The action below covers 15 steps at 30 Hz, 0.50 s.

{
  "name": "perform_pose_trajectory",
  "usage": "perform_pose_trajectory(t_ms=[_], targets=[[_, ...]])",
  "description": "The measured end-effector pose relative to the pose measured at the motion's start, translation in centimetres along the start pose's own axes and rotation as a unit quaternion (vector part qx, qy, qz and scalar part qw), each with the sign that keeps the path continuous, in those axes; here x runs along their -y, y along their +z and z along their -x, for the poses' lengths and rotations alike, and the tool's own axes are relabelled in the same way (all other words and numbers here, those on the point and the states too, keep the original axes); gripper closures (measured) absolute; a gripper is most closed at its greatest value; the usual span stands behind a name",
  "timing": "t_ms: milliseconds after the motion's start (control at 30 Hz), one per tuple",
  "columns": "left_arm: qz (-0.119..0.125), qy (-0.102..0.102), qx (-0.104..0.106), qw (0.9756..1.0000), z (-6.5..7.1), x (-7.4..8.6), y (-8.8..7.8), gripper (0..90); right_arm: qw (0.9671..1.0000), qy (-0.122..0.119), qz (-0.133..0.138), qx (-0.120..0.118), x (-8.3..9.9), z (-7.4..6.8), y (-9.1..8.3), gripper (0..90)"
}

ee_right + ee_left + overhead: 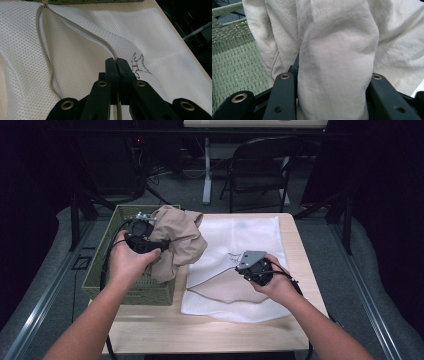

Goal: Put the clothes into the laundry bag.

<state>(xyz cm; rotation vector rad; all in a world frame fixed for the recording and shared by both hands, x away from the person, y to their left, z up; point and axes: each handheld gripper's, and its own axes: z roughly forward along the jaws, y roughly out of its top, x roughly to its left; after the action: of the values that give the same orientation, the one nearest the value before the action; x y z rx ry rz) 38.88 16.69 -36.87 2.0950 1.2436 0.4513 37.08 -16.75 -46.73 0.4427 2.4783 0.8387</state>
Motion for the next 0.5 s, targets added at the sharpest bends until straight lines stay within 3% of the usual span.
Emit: perform_pose_trajectory(t_ms=[167,400,500], targets=[[-0.001,-0.003,-0.003,1.0000,0.0,0.1,0.0,59.9,1.0000,-0.007,-0.003,0.004,-0.7,0.8,0.1,88.5],[0.000,0.000,0.002,1.0000,0.1,0.1,-0.1,59.9,1.0000,0.001,0.003,0.005,-1.3,1.9,0.1,88.5],[-0.001,0.000,0.001,1.0000,0.1,0.1,-0.1,59.9,0.9999,-0.009,-0.007,0.006,-1.6,2.4,-0.1,88.5]])
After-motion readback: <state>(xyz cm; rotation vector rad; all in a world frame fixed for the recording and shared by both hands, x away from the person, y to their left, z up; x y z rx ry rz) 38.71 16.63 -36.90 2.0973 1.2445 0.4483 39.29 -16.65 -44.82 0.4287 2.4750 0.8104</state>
